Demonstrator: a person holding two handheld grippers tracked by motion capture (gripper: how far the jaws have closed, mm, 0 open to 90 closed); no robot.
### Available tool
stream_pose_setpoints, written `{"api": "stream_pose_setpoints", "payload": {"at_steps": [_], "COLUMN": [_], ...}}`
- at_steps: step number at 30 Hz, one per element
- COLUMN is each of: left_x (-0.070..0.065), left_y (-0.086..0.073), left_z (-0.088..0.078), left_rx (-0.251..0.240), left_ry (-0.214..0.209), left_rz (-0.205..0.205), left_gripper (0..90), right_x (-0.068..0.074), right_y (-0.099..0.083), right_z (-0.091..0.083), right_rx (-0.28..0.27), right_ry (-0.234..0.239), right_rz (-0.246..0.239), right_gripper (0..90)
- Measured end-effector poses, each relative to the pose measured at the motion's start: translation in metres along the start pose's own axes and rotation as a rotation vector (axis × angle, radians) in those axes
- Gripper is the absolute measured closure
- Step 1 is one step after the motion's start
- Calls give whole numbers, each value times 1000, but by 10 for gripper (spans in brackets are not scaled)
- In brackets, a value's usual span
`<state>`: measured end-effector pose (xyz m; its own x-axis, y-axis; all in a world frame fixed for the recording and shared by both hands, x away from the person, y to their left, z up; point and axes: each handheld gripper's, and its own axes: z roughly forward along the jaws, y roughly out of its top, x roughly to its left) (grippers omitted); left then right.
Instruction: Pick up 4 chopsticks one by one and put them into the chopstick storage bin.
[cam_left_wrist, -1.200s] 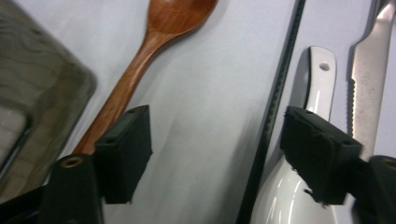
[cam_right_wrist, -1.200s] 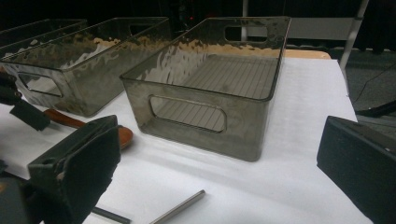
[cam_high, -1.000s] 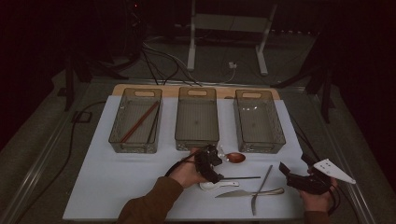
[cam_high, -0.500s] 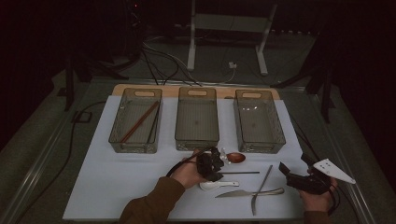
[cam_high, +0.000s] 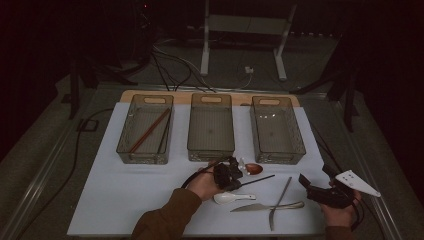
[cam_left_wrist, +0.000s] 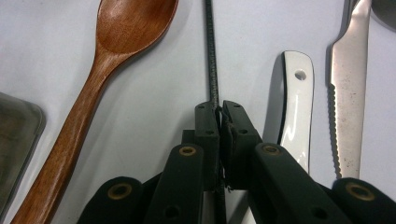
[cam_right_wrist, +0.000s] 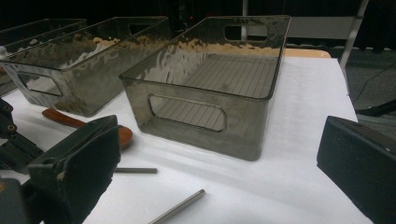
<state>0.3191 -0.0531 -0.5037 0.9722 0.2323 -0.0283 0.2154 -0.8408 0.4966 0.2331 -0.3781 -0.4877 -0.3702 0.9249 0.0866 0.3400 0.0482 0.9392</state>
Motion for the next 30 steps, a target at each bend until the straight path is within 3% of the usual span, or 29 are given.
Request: {"api": "stream_pose_setpoints", "payload": {"at_steps": [6, 14, 30], "left_x": [2, 2, 12], "left_y": [-4, -7, -17], "left_z": [-6, -21, -54], "left_rx": [23, -3, -22], "left_ry": [12, 20, 44], "left_rz": [19, 24, -14], "left_gripper": [878, 879, 879], "right_x": [0, 0, 0], "right_y": [0, 0, 0], "right_z": [0, 0, 0], "right_rx": [-2, -2, -1], "right_ry": [-2, -2, -3], "right_rz": [1, -1, -3], "right_gripper": [0, 0, 0]}}
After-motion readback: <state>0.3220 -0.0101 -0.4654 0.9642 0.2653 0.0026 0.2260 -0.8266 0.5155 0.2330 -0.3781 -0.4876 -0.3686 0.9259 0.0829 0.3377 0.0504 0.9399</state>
